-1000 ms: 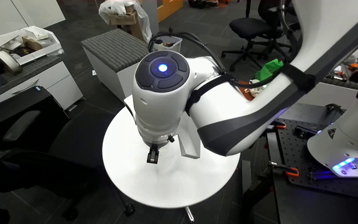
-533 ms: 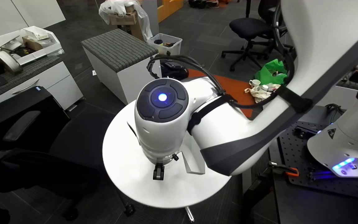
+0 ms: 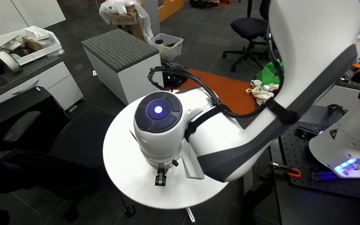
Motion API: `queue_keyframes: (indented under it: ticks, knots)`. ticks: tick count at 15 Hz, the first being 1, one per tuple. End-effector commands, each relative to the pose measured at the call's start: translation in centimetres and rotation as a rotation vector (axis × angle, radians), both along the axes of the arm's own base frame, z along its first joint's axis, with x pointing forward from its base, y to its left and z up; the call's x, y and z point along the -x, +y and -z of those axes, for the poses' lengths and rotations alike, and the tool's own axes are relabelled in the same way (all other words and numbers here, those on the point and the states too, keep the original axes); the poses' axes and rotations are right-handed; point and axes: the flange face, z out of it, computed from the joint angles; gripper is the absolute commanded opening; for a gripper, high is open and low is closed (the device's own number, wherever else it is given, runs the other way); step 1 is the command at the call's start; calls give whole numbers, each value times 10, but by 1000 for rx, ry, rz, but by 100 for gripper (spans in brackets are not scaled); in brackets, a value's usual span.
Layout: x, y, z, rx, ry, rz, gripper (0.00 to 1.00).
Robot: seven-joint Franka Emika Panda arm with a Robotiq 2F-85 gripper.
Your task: Take the pen out of the cup and put it on the table, move the cup to the left side of the table, then put the pen in the cup
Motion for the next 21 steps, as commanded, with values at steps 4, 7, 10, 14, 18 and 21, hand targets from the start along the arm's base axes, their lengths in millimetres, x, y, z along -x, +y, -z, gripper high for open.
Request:
queue_keyframes:
  ticks: [4,7,10,14,18,21]
  knots:
    - [-4,-1,-13,15,-14,21,90]
    - [-1,-3,-23,14,-27,43,100]
    - [3,-7,-39,1,-58,66,100]
    - [7,-32,-73,-15,-125,135,100]
    - [11,-79,-105,-27,-180,212,100]
    - [14,-120,-123,-30,-222,258,100]
